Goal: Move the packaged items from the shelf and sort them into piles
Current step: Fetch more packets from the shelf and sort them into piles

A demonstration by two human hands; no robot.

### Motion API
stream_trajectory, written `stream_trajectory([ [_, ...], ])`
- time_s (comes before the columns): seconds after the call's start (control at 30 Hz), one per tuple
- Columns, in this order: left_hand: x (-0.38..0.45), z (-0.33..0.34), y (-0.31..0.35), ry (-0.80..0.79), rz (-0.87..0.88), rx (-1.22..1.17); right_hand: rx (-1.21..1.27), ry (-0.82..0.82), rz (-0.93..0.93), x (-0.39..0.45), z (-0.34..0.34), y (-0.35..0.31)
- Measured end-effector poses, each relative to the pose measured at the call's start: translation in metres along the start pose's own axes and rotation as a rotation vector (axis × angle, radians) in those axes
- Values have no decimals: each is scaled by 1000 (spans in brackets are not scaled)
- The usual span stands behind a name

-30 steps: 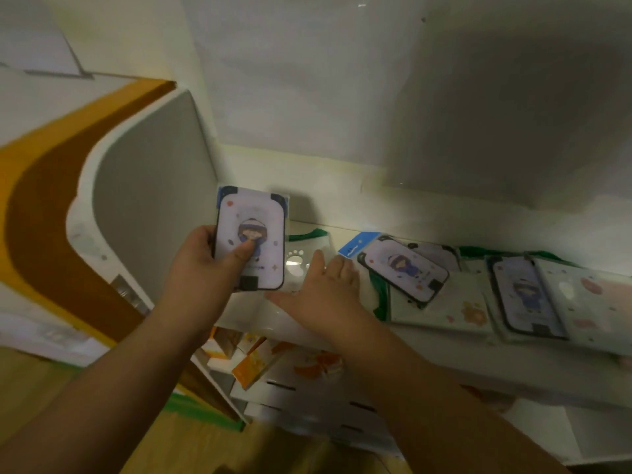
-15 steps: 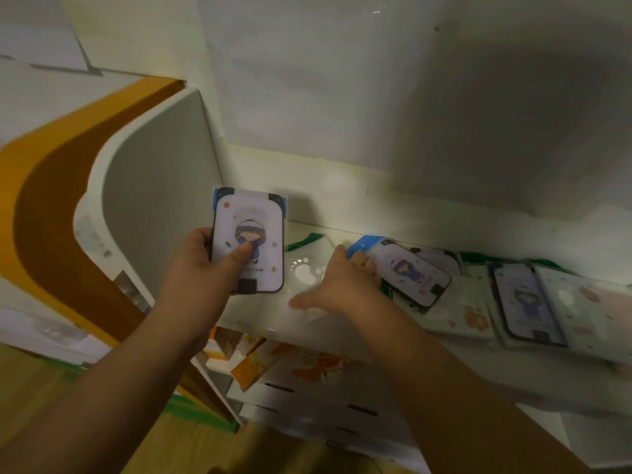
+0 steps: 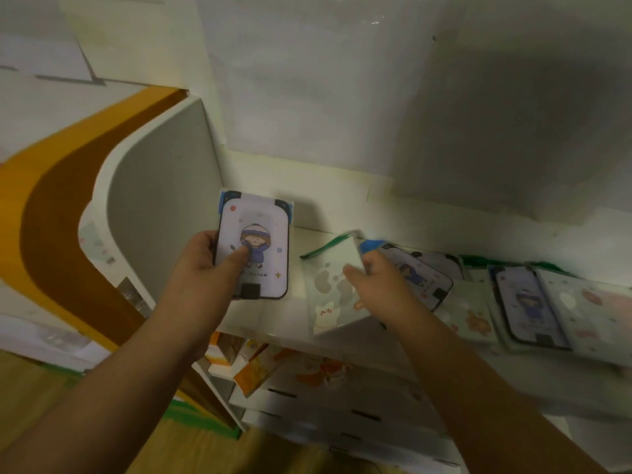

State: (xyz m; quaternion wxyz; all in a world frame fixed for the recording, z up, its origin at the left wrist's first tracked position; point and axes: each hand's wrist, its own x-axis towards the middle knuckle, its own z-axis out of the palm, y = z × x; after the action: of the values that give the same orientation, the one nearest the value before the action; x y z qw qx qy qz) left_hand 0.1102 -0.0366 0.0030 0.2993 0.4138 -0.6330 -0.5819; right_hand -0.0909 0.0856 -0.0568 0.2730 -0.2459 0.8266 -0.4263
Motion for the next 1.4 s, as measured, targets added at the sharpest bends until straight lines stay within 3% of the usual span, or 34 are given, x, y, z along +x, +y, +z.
stream_trajectory([
  [0.13, -8, -2, 4, 1, 24, 49, 268, 50, -13, -18, -8, -13],
  [0.33, -24, -1, 12, 11, 42, 80, 426, 112, -79, -43, -16, -22],
  [0.6, -40, -6, 15, 36, 67, 121, 473, 194, -90, -68, -15, -16],
  [0.8, -57, -32, 15, 113, 121, 99, 523, 138, -137, -99, -3, -41],
  [1.07, -84, -99, 14, 119, 208, 48, 570, 134, -164, -140, 47, -78],
  [1.4, -114, -239, -13, 205, 161, -61, 513, 82, -214, -207, 151, -129],
])
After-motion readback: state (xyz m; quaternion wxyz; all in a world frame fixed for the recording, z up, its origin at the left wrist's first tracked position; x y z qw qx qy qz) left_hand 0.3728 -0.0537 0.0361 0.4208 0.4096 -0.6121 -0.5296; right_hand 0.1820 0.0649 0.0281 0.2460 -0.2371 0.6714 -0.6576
